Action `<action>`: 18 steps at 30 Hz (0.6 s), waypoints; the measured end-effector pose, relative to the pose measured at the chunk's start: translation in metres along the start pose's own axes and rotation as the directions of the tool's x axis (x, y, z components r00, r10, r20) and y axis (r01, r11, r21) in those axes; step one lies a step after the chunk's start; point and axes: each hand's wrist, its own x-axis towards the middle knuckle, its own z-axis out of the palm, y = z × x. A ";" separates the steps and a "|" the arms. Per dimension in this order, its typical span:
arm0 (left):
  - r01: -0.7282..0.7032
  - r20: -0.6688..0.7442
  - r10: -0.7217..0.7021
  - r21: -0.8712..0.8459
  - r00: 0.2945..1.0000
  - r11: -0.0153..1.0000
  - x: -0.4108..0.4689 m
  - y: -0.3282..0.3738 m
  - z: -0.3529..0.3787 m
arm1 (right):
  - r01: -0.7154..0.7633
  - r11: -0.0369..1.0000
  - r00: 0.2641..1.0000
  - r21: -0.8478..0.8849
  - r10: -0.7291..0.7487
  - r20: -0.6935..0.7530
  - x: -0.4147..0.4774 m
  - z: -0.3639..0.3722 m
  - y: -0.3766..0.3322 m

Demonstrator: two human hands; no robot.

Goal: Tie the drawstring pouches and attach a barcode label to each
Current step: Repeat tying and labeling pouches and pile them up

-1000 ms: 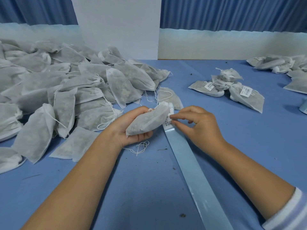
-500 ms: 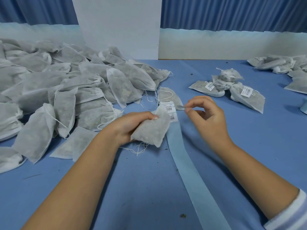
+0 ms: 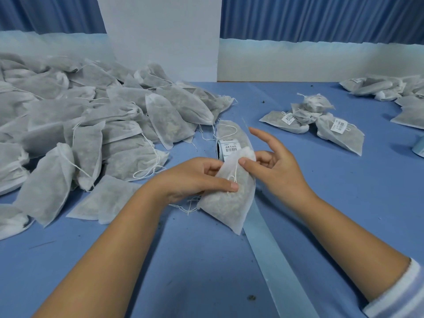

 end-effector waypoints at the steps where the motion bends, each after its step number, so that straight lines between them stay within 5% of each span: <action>1: 0.008 -0.003 -0.008 0.023 1.000 1.000 0.000 0.000 -0.001 | 0.001 1.000 1.000 0.002 -0.001 -0.004 0.000 0.000 0.000; 18: 0.049 -0.173 -0.024 0.140 0.985 0.989 0.000 -0.003 -0.009 | 0.103 0.989 0.984 -0.110 -0.117 -0.132 -0.002 0.000 -0.008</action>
